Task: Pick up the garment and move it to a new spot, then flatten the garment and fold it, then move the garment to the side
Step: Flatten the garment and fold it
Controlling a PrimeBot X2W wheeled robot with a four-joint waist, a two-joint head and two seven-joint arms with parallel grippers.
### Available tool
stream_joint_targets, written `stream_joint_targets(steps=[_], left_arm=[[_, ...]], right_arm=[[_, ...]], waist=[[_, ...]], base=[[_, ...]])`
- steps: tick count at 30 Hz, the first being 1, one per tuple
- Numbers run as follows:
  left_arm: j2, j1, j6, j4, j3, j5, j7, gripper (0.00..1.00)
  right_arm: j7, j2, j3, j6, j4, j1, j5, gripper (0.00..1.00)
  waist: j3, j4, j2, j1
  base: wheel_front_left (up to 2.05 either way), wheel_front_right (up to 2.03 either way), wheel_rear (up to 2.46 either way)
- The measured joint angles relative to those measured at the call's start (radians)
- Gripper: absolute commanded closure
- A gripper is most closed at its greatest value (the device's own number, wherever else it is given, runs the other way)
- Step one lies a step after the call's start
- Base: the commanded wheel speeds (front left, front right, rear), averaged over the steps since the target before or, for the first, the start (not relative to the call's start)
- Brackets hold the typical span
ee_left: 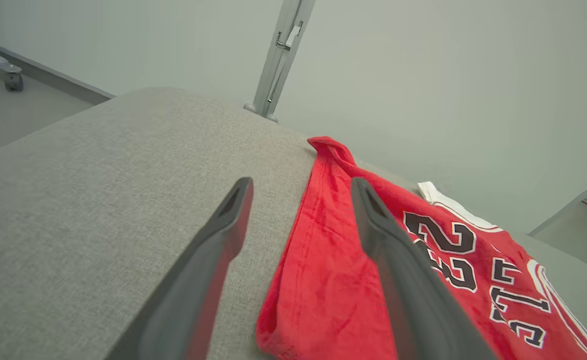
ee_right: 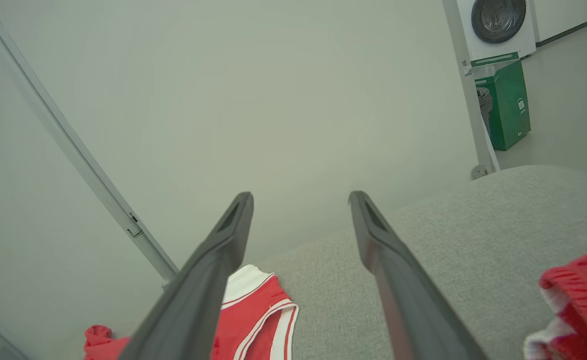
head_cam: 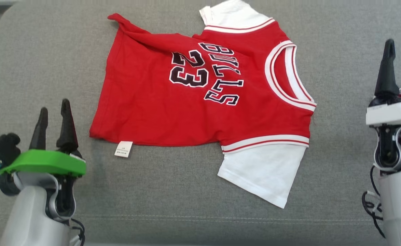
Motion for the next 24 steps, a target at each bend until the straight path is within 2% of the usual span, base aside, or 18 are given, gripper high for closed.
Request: stream_joint_targets(steps=[6, 9, 10, 13, 17, 24], left_arm=[[-0.028, 0.143, -0.001, -0.012, 0.025, -0.048, 0.000, 0.00], [-0.060, 0.208, -0.001, -0.007, 0.028, -0.098, 0.000, 0.00], [-0.079, 0.258, -0.001, 0.005, 0.035, -0.150, 0.003, 0.00], [-0.081, 0.320, -0.005, 0.004, 0.047, -0.216, 0.035, 0.00], [-0.078, 0.338, -0.006, -0.026, 0.048, -0.256, 0.068, 0.00], [-0.083, 0.337, -0.008, -0.068, 0.030, -0.375, 0.142, 0.00]], right_arm=[[0.000, 0.043, -0.067, -0.018, -0.025, 0.181, 0.041, 0.00], [0.000, 0.059, -0.068, -0.024, -0.014, 0.279, 0.058, 0.00], [0.000, 0.069, -0.051, -0.023, -0.003, 0.331, 0.068, 0.00], [0.000, 0.079, -0.010, -0.015, -0.001, 0.383, 0.079, 0.00], [0.027, 0.079, 0.040, -0.005, -0.001, 0.434, 0.085, 0.00], [0.101, 0.076, 0.144, 0.014, 0.008, 0.507, 0.108, 0.00]], waist=[[-0.087, 0.003, 0.0000, 0.0000], [-0.130, 0.005, 0.0000, 0.0000], [-0.159, 0.006, 0.0000, -0.0001], [-0.199, 0.004, 0.0000, -0.0001], [-0.235, -0.005, 0.0000, -0.0001], [-0.225, -0.016, 0.0000, 0.0000]], base=[[0.00, 0.00, 0.00], [0.00, 0.00, 0.00], [0.00, 0.00, 0.00], [0.00, 0.00, 0.00], [0.00, 0.00, 0.00], [0.00, 0.00, 0.00]])
